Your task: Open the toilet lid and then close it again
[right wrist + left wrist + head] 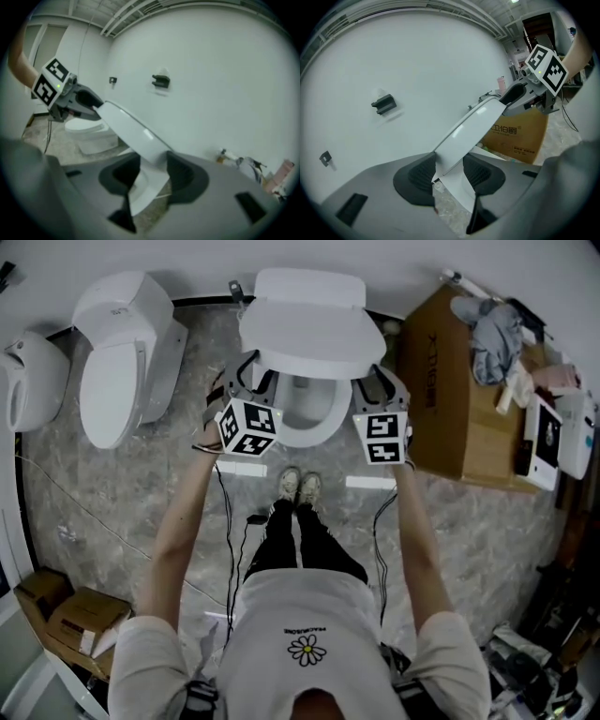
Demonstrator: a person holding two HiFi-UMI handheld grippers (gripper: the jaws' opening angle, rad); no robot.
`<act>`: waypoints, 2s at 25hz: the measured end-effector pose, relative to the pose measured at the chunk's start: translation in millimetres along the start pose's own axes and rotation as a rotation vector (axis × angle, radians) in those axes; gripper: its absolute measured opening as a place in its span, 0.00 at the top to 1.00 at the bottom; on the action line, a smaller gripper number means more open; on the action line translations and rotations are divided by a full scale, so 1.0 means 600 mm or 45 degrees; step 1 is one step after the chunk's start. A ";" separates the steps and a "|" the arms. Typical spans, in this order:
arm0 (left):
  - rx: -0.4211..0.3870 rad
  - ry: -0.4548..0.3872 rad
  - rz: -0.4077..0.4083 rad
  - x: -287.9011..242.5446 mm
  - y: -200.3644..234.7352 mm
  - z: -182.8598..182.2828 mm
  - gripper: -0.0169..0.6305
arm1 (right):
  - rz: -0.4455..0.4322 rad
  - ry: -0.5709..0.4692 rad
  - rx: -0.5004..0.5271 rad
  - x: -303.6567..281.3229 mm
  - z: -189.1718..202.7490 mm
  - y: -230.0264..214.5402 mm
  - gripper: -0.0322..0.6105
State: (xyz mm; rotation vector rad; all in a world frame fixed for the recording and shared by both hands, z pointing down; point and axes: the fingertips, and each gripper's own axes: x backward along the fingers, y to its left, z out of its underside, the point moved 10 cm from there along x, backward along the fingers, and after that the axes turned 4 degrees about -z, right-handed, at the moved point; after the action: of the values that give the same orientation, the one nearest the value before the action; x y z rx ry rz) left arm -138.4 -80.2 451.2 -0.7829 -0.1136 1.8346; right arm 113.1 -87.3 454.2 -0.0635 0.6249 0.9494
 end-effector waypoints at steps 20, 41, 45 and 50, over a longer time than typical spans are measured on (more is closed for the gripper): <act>-0.117 0.275 0.314 0.049 -0.124 0.151 0.63 | -0.194 0.400 0.010 0.015 0.170 0.107 0.64; -0.185 0.466 0.519 0.027 -0.205 0.283 0.63 | -0.360 0.598 -0.217 -0.022 0.284 0.173 0.64; -0.159 0.489 0.528 0.021 -0.220 0.312 0.63 | -0.378 0.633 -0.234 -0.034 0.309 0.185 0.64; -0.139 0.516 0.531 0.007 -0.243 0.347 0.63 | -0.403 0.674 -0.235 -0.055 0.346 0.196 0.64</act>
State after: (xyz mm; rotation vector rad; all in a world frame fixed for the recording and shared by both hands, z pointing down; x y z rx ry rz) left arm -138.5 42.1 674.0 -1.3165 0.2288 2.0235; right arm 105.6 23.8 667.7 -0.5771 0.9779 0.6769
